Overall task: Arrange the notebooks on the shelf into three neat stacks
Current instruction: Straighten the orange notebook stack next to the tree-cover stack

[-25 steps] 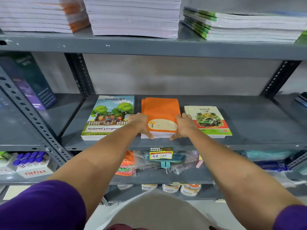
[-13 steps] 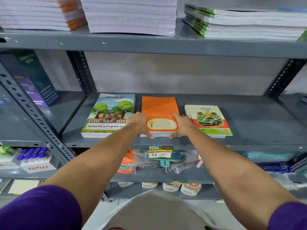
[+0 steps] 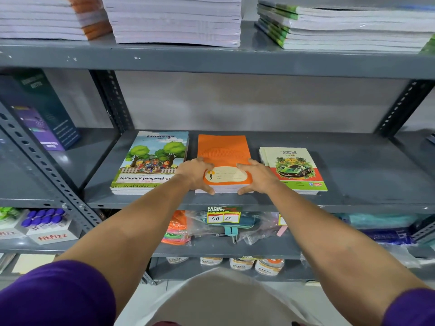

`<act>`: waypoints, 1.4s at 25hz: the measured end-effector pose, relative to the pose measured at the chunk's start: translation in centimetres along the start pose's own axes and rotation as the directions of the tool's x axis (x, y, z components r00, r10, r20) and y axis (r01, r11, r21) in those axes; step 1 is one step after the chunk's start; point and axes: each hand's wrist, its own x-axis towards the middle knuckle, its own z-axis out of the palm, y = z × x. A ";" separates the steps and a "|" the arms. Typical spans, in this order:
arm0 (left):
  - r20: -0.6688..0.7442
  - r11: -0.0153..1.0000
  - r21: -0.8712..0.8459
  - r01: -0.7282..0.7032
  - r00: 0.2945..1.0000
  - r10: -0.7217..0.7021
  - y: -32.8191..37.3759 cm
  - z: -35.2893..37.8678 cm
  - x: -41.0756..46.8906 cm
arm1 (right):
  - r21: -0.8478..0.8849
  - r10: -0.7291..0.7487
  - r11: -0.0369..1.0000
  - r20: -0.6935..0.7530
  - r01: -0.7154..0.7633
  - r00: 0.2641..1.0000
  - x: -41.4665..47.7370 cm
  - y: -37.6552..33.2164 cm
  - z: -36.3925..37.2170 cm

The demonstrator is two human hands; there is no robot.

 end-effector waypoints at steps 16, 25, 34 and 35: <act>0.050 0.945 -0.243 0.217 0.976 -0.212 0.9 0.4 0.5 | 0.195 0.133 0.969 0.093 -0.149 0.987 0.1 -1.4 0.0; -0.004 0.950 -0.245 0.194 0.980 -0.201 0.6 0.8 0.3 | 0.254 0.161 0.953 0.042 -0.167 0.986 0.3 -1.1 0.6; -0.016 0.945 -0.231 0.231 0.970 -0.241 1.5 0.8 -1.0 | 0.212 0.134 0.965 0.107 -0.154 0.985 -0.4 -1.7 0.1; -0.001 0.942 -0.231 0.243 0.968 -0.250 1.6 0.8 -1.2 | 0.203 0.145 0.965 0.114 -0.166 0.983 -0.7 -1.9 -0.1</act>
